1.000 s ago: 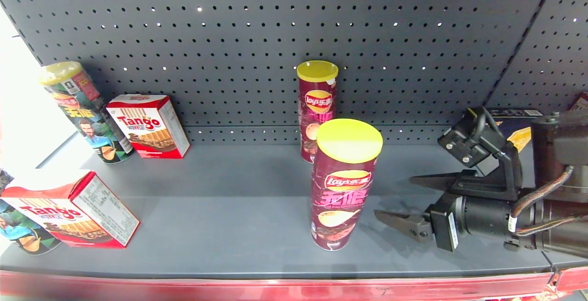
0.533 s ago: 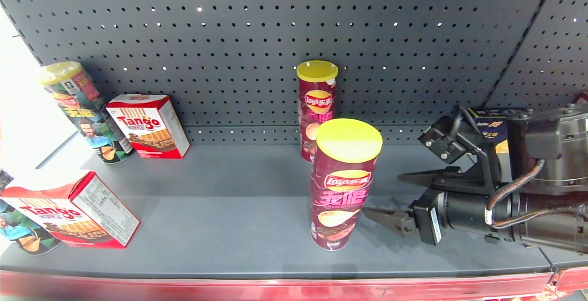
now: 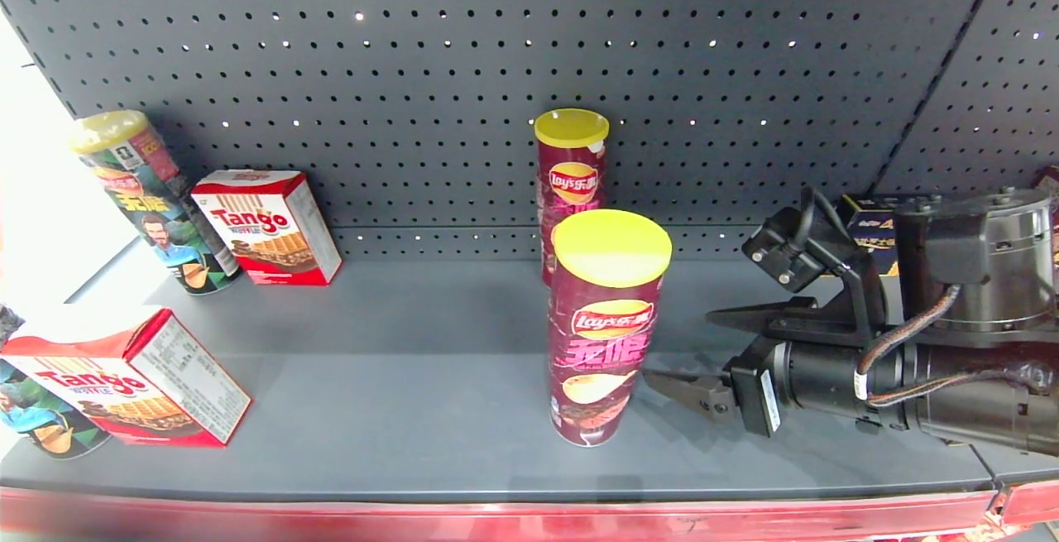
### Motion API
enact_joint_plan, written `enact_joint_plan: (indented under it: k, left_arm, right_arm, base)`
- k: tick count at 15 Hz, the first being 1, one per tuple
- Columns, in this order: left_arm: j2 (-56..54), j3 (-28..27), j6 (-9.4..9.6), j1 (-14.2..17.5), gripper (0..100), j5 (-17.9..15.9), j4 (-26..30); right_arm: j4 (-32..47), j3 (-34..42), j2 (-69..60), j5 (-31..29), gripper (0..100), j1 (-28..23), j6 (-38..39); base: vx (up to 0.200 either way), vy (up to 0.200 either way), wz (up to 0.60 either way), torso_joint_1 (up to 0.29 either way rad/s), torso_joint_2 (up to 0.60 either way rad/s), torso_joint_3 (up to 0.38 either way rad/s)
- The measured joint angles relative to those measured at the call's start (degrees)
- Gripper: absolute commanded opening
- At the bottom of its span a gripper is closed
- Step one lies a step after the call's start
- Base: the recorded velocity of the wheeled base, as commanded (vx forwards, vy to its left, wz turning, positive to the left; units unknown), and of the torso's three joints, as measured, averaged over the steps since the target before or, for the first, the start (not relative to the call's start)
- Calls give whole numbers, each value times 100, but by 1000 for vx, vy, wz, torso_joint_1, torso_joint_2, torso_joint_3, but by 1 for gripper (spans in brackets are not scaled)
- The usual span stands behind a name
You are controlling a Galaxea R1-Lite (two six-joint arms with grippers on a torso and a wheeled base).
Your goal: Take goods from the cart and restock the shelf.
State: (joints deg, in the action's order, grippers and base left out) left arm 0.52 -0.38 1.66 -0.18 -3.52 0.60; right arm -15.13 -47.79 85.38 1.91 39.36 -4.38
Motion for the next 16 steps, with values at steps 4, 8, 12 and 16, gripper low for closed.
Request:
enact_joint_plan:
  k: [4,8,12,16]
  left_arm:
    - [0,2,0,0,100,0,2]
    - [0,7,1,0,100,0,2]
    - [2,5,9,0,100,0,2]
    - [2,9,-7,0,100,9,2]
  right_arm:
    - [2,40,-57,5,100,0,0]
    - [2,2,-2,7,100,85,0]
    - [-13,-33,63,7,100,134,0]
    - [-13,2,37,2,100,118,2]
  base:
    - [0,0,0,0,0,0]
    - [0,0,0,0,0,0]
    - [0,0,0,0,0,0]
    - [0,0,0,0,0,0]
